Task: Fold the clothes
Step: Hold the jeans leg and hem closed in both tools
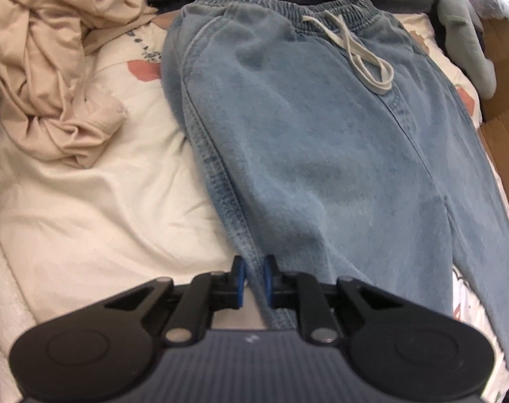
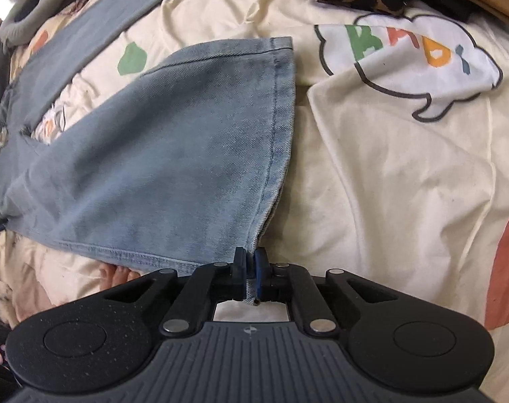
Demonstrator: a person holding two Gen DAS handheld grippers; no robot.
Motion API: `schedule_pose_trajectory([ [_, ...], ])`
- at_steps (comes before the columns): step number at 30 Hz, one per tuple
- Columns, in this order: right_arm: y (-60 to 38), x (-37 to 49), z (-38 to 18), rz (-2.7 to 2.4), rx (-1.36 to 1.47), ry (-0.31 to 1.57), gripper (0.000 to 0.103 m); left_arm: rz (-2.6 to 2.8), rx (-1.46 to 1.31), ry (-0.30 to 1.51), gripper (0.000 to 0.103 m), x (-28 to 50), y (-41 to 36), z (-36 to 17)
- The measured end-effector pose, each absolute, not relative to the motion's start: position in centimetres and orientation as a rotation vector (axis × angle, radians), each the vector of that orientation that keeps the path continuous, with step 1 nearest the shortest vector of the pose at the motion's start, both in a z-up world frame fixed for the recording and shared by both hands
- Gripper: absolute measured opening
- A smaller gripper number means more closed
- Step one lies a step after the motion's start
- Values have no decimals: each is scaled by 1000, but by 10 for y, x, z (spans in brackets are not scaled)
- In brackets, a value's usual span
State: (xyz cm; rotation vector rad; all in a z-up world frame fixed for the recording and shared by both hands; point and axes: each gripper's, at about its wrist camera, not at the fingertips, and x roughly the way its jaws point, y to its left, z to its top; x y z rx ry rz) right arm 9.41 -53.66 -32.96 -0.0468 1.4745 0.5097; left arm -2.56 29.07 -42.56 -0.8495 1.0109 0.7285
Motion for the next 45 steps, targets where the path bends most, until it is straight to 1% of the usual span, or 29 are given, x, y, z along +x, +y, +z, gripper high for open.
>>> schedule_pose_trajectory([
  [1,-538,95,-332,503,-33,1478,7,733,-856,1011,19,-25,292,-427],
  [2,-539,95,-334,495,-22,1484,8,737,-863,1012,19,-25,292,-428],
  [3,-540,95,-338,488,-16,1490,12,740,-869,1013,20,-25,293,-428],
  [4,-541,95,-342,480,-12,1496,23,742,-872,1017,22,-24,293,-429],
  [5,-543,94,-345,473,-8,1502,27,745,-875,1020,23,-23,293,-430],
  [7,-545,93,-352,458,-1,1514,28,751,-886,1022,24,-21,294,-431],
  [8,-546,93,-355,452,0,1519,31,754,-894,1021,25,-21,295,-432],
  [9,-547,92,-358,445,-1,1522,37,758,-899,1019,26,-21,296,-432],
  [13,-549,90,-358,436,14,1520,42,775,-909,1003,28,-20,299,-434],
  [14,-549,90,-357,439,13,1520,41,781,-915,995,28,-21,300,-434],
  [15,-548,90,-357,448,10,1522,36,786,-921,986,28,-22,301,-434],
  [16,-548,91,-356,450,10,1524,26,791,-927,976,28,-22,302,-434],
  [18,-550,93,-353,449,17,1527,17,798,-942,957,25,-21,306,-434],
  [20,-556,95,-349,451,63,1531,16,802,-957,940,23,-21,308,-434],
  [23,-562,97,-351,421,114,1547,17,808,-971,922,23,-23,310,-433],
  [26,-563,100,-358,384,138,1557,22,813,-982,909,23,-24,310,-434],
  [27,-562,100,-360,379,143,1553,30,814,-984,906,23,-25,310,-434],
  [29,-561,101,-361,376,145,1551,31,816,-987,900,23,-27,309,-434],
  [30,-560,101,-360,379,133,1557,29,816,-988,896,22,-27,309,-434],
  [31,-560,101,-359,382,119,1564,15,816,-989,893,20,-27,308,-434],
  [32,-559,102,-358,385,105,1571,12,817,-990,891,16,-27,307,-434],
  [33,-559,102,-355,394,96,1572,7,821,-988,891,13,-27,307,-433],
  [34,-558,102,-352,404,88,1571,3,823,-983,891,9,-27,307,-432],
  [35,-557,102,-348,412,78,1569,3,821,-979,891,6,-28,307,-430],
  [38,-555,102,-333,430,62,1565,2,809,-965,898,5,-31,308,-423],
  [45,-560,106,-291,470,30,1549,2,783,-940,907,4,-46,307,-400],
])
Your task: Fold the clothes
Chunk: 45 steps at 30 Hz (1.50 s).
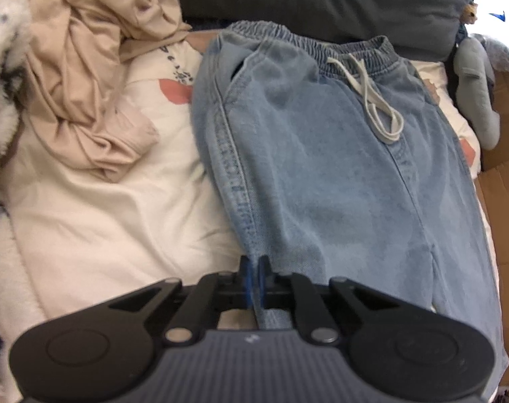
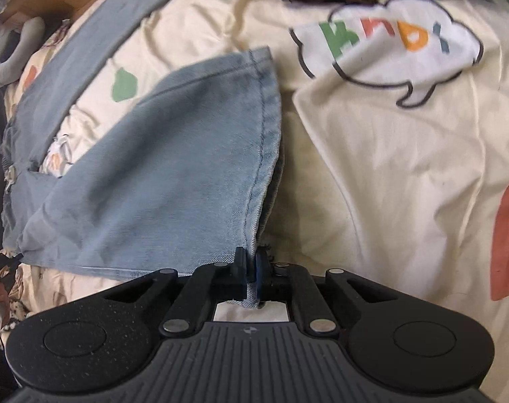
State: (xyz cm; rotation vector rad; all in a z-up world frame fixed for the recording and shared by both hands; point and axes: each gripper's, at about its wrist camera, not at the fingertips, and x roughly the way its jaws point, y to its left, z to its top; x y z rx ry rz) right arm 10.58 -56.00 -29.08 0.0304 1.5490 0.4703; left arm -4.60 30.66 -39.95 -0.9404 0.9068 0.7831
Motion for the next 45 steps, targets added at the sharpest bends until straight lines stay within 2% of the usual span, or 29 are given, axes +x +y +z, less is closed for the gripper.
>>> schedule_pose_trajectory([
  [7,-553,90,-261,495,7,1572,2,756,-891,956,4,-51,311,-382],
  [15,-569,55,-255,492,-13,1646,2,736,-849,996,4,-51,312,-374],
  [23,-582,29,-269,473,-26,1705,2,724,-812,1040,4,-48,313,-377],
  [31,-594,3,-301,404,-20,1799,1,747,-828,1074,4,-45,317,-402],
  [33,-596,-1,-308,395,-37,1818,0,759,-838,1084,7,-44,319,-410],
  [35,-599,-5,-313,378,-55,1837,0,792,-838,1086,17,-42,323,-414],
  [40,-610,-4,-322,322,-128,1858,0,838,-862,1038,21,-35,338,-422],
  [45,-596,23,-311,369,-110,1730,0,877,-847,1003,26,-22,355,-423],
])
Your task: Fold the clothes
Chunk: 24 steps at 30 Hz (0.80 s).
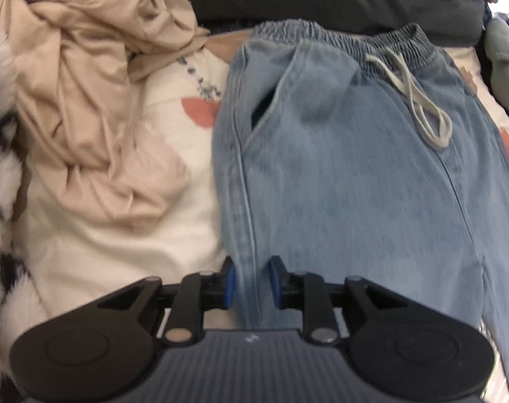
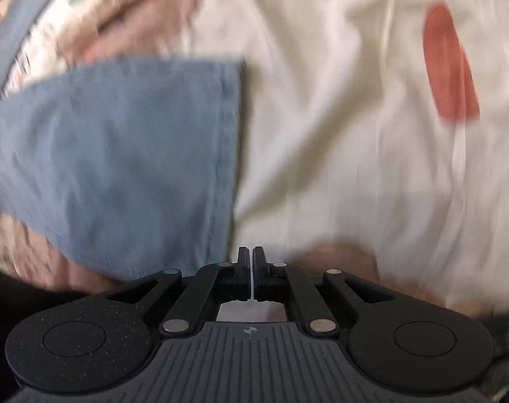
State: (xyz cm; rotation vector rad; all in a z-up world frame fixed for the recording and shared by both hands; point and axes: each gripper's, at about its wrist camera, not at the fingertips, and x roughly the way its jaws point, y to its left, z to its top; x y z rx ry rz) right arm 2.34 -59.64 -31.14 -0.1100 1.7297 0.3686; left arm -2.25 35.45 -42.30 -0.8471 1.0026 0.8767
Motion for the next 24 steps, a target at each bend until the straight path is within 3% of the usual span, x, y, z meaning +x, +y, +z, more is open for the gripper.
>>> schedule_pose_trajectory([
  [2,-585,37,-309,401,-100,1671,6,892,-844,990,28,-18,363,-423],
  [3,-579,43,-308,414,-99,1645,18,900,-842,983,28,-16,367,-424],
  [4,-574,50,-309,423,-108,1620,37,908,-841,975,28,-14,371,-423],
  [6,-563,61,-310,444,-135,1567,45,923,-846,957,28,-12,379,-422],
  [21,-541,85,-350,418,-245,1480,45,958,-788,967,29,5,400,-420],
  [24,-539,84,-346,434,-270,1468,16,960,-789,963,29,4,400,-420],
])
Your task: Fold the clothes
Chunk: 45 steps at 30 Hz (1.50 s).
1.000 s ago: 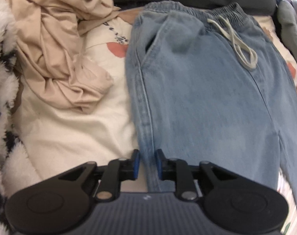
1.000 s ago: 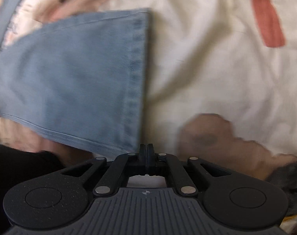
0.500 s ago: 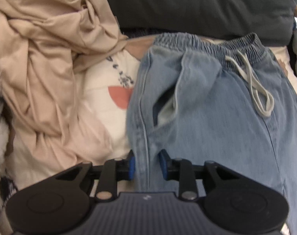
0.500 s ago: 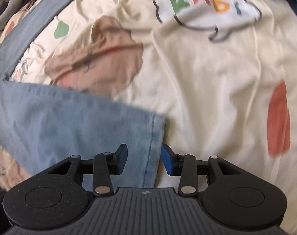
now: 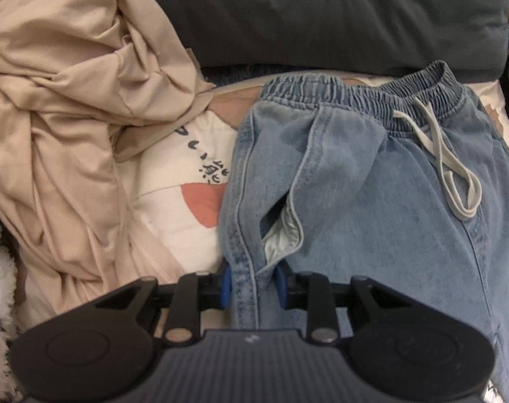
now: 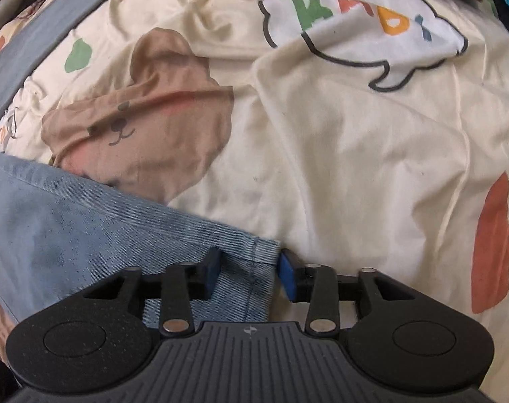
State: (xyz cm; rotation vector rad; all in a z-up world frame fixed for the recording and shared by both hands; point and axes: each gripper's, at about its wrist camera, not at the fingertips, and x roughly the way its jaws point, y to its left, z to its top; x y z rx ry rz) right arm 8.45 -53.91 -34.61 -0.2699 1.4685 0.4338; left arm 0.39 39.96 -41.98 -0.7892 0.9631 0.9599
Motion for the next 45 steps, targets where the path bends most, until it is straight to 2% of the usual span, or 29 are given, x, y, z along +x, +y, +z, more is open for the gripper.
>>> schedule_pose_trajectory([
  [5,-540,83,-325,421,-309,1440,13,967,-767,961,29,4,399,-416],
  [9,-545,83,-306,395,-327,1415,4,970,-784,955,28,4,406,-417],
  [12,-544,84,-295,369,-321,1409,4,975,-780,943,28,4,408,-415],
  [16,-536,82,-290,383,-368,1395,4,993,-761,917,10,1,412,-408],
  [19,-535,82,-288,376,-375,1390,4,1005,-730,936,4,-1,419,-404],
  [26,-531,85,-308,359,-417,1411,5,1030,-691,996,5,3,430,-408],
  [30,-528,86,-320,348,-439,1435,8,1066,-653,963,15,8,427,-392],
  [36,-523,86,-310,341,-489,1397,11,1079,-534,890,15,24,420,-361],
  [38,-524,88,-305,343,-491,1383,11,1061,-504,852,21,31,416,-353],
  [45,-515,83,-293,442,-447,1342,11,938,-549,844,20,52,412,-364],
])
